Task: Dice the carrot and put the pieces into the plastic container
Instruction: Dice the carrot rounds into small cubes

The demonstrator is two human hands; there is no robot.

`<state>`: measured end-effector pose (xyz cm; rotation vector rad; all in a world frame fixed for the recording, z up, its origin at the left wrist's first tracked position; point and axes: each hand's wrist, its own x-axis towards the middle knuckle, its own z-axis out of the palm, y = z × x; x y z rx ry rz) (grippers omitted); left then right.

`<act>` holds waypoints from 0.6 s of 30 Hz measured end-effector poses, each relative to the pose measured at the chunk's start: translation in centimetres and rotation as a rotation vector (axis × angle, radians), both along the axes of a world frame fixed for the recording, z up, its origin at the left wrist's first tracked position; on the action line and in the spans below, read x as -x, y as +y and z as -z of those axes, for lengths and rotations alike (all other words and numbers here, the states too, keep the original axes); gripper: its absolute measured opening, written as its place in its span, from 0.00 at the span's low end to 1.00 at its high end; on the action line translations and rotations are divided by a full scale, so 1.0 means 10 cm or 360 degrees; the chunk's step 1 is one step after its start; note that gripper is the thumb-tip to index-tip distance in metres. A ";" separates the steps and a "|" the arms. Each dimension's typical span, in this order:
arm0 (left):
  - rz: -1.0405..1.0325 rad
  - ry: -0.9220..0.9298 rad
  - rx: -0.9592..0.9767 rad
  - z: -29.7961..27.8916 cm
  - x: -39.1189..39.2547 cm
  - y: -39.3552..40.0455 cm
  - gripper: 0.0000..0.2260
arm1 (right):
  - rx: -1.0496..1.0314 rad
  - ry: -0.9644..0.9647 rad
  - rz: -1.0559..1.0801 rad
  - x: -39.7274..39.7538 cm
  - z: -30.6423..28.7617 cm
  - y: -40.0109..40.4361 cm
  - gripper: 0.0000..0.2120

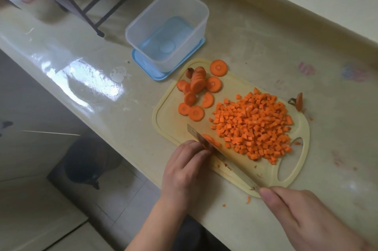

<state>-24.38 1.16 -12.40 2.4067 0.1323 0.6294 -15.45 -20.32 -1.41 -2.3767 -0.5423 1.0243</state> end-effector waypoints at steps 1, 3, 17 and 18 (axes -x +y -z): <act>-0.0007 0.0005 -0.0004 0.00 0.00 0.00 0.05 | 0.0025 0.0012 -0.0003 0.00 0.00 -0.01 0.43; -0.0024 0.0004 0.0009 0.01 0.00 -0.01 0.05 | 0.0089 0.0003 -0.0033 0.01 0.00 -0.03 0.44; 0.0005 -0.0072 0.0008 0.02 0.00 0.03 0.08 | -0.0091 0.0019 0.0090 0.02 0.02 0.09 0.42; 0.0018 -0.0066 -0.0001 0.01 0.01 0.04 0.06 | -0.0093 0.0042 0.0147 0.03 -0.03 0.05 0.42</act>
